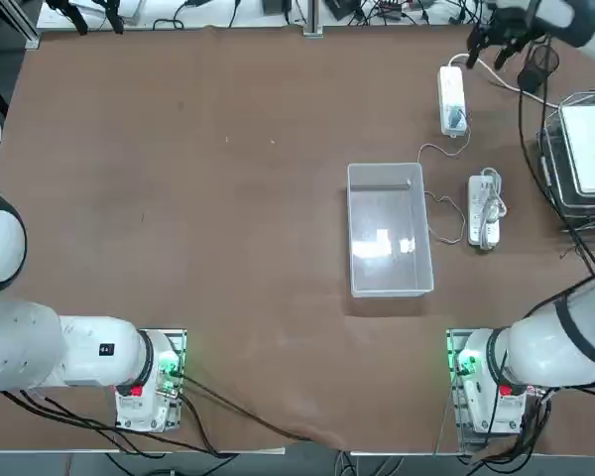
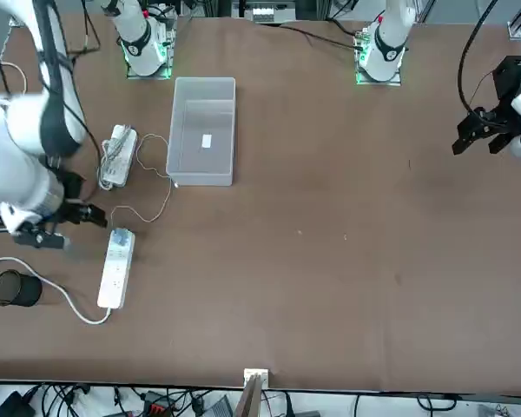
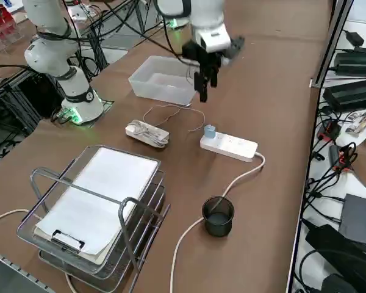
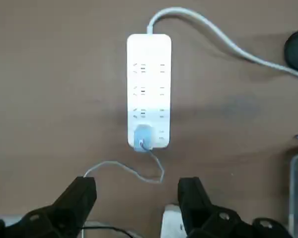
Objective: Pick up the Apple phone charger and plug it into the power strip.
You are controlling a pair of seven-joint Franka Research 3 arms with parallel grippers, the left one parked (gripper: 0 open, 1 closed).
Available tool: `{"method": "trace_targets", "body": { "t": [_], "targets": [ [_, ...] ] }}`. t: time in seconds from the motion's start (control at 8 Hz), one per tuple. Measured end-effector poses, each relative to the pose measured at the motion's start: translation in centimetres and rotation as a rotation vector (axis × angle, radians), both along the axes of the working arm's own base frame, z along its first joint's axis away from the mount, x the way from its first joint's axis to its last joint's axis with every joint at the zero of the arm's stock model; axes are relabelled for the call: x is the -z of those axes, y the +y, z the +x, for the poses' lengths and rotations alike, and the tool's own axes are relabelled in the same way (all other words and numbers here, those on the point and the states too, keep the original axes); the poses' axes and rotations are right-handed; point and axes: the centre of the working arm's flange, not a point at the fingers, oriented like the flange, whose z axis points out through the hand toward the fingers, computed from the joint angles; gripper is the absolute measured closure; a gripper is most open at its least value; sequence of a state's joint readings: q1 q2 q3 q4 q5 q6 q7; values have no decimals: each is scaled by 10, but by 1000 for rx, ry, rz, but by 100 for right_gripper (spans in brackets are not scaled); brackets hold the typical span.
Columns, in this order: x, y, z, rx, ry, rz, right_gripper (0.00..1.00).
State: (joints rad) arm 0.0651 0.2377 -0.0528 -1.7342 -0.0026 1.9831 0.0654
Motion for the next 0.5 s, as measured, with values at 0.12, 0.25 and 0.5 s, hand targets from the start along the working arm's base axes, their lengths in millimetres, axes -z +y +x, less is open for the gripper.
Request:
{"method": "trace_targets", "body": {
  "t": [0.12, 0.25, 0.5],
  "targets": [
    [-31, 0, -11, -16, -11, 3, 0],
    [-59, -1, -22, -29, -28, 5, 0],
    [-106, -3, -44, -33, -54, 9, 0]
  ]
}}
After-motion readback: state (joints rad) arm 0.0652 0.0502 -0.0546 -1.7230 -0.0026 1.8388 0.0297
